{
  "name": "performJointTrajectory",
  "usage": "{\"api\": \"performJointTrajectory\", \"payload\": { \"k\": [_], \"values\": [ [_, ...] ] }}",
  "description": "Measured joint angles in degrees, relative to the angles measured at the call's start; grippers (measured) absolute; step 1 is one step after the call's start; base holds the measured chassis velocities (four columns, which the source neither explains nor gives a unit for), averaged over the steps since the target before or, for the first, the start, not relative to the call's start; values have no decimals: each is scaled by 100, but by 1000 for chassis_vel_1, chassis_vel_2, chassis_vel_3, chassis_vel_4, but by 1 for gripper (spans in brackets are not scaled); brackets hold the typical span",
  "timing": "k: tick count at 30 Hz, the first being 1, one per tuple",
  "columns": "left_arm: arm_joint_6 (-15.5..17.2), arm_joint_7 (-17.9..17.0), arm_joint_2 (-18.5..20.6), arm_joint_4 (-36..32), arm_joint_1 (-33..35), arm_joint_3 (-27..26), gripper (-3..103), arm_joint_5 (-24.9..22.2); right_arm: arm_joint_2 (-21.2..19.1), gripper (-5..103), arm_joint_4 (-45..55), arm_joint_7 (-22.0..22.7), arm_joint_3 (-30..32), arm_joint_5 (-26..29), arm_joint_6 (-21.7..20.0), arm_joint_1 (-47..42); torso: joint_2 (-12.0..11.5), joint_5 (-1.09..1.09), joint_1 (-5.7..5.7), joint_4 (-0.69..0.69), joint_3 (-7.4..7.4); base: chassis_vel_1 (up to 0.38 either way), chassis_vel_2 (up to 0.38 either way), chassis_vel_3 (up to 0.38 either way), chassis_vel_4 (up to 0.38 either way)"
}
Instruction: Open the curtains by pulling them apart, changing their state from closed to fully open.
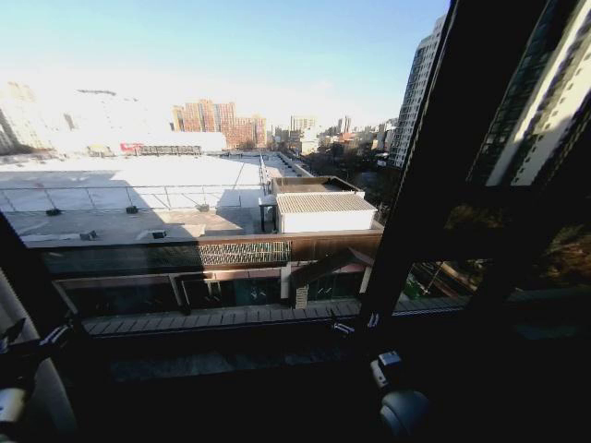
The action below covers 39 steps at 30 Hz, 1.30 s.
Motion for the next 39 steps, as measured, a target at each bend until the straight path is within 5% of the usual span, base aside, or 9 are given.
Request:
{"api": "performJointTrajectory", "payload": {
  "k": [8,24,39],
  "values": [
    [-62,346,66,-14,-54,111,100,-150,172,100,88,5,171,104,-304,23,0,-2,0,0,0,0,0,0,0],
    [-45,349,120,122,-48,235,100,-241,327,100,178,-6,250,75,-521,59,0,-3,1,1,0,-34,-60,30,53],
    [-24,419,-7,0,-51,302,100,-213,314,100,102,-19,260,65,-527,153,0,-1,0,-1,0,-238,-292,239,304]
  ]
}}
